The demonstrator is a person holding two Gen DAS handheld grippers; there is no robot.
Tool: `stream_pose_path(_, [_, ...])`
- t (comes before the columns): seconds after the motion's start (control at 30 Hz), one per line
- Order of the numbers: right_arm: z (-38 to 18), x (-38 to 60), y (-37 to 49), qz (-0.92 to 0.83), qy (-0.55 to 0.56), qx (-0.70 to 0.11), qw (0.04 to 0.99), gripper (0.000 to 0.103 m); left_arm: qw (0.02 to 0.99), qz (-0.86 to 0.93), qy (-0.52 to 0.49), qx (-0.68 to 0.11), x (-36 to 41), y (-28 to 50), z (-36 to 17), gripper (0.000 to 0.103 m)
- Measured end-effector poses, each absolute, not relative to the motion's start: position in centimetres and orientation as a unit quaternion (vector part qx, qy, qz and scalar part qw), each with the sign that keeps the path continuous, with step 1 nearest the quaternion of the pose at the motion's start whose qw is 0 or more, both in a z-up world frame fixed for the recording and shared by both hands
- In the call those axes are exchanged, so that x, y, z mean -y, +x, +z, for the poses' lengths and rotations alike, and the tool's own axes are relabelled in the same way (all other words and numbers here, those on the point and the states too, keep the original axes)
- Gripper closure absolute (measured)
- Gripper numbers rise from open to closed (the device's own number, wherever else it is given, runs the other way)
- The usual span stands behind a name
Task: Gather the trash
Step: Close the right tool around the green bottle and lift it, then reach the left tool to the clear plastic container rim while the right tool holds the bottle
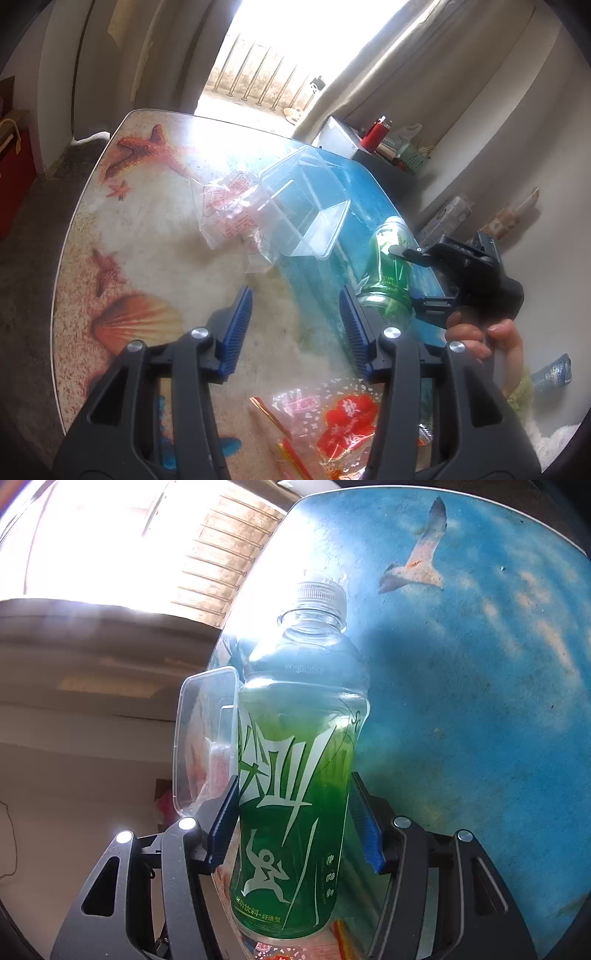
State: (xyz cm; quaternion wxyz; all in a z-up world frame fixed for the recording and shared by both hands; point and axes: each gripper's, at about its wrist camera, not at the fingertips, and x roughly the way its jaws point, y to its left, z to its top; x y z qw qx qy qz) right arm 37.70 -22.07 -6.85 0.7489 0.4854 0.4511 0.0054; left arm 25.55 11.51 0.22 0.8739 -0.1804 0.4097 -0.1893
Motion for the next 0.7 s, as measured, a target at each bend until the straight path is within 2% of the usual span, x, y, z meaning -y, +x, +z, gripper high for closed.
stream_pose_path(0.17, [-6.2, 24.7, 37.7, -0.008, 0.447, -0.463, 0.765, 0.047, 0.877, -0.201, -0.173, -0.400, -11.3, 25.1, 0.7, 0.049])
stream_pose_path(0.33, [-4.4, 27.1, 36.4, -0.005, 0.360, -0.506, 0.783, 0.047, 0.876, -0.222, -0.160, -0.397, -10.6, 24.9, 1.1, 0.045])
stream_pose_path(0.7, [-3.2, 25.4, 30.1, 0.015, 0.230, -0.545, 0.806, 0.047, 0.878, -0.236, -0.122, -0.399, -8.8, 24.4, 1.8, 0.039])
